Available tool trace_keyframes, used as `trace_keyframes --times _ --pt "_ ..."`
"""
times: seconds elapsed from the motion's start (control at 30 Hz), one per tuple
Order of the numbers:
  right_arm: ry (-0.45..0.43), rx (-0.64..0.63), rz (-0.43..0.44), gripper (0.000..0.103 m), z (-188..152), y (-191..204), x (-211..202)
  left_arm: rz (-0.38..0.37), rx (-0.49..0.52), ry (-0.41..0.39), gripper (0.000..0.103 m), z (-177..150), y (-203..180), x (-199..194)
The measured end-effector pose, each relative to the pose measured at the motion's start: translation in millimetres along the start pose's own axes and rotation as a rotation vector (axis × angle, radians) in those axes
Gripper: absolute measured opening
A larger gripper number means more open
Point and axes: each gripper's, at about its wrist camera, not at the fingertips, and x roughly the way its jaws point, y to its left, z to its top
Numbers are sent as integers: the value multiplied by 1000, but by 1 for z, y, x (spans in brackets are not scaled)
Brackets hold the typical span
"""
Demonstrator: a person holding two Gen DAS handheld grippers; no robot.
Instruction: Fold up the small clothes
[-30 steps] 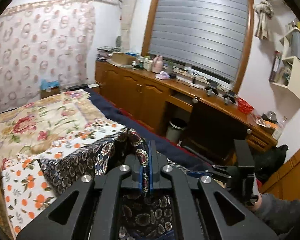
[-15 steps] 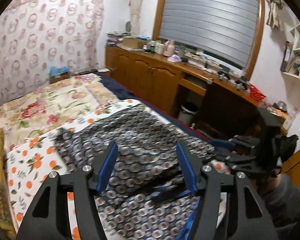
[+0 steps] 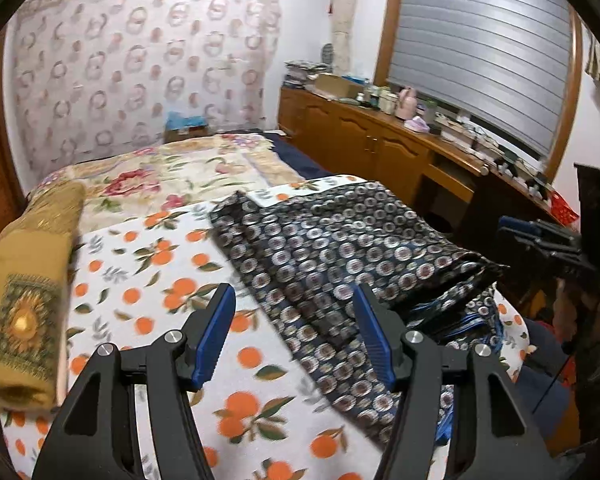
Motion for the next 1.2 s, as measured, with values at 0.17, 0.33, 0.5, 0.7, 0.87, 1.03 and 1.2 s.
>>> trace_keyframes --times 0.17,0.33,0.5,0.7,0.87,1.03,1.2 --pt "15 -94 56 46 9 33 17 23 -34 -13 63 -10 16 -7" --pt "53 -149 153 46 21 62 46 41 -45 -25 63 -16 24 -14" --pt "144 -178 221 46 23 82 91 57 -51 -35 64 -20 32 -21" --pt "263 -211 234 46 16 94 145 60 -78 -36 64 -25 43 -22" --pt "329 -217 232 46 6 103 175 58 -100 -28 64 -31 50 -20" --pt "330 -261 203 46 8 120 187 47 -122 -18 64 -33 53 -16" --pt "330 -280 184 45 5 132 195 44 -111 -14 64 -34 48 -15"
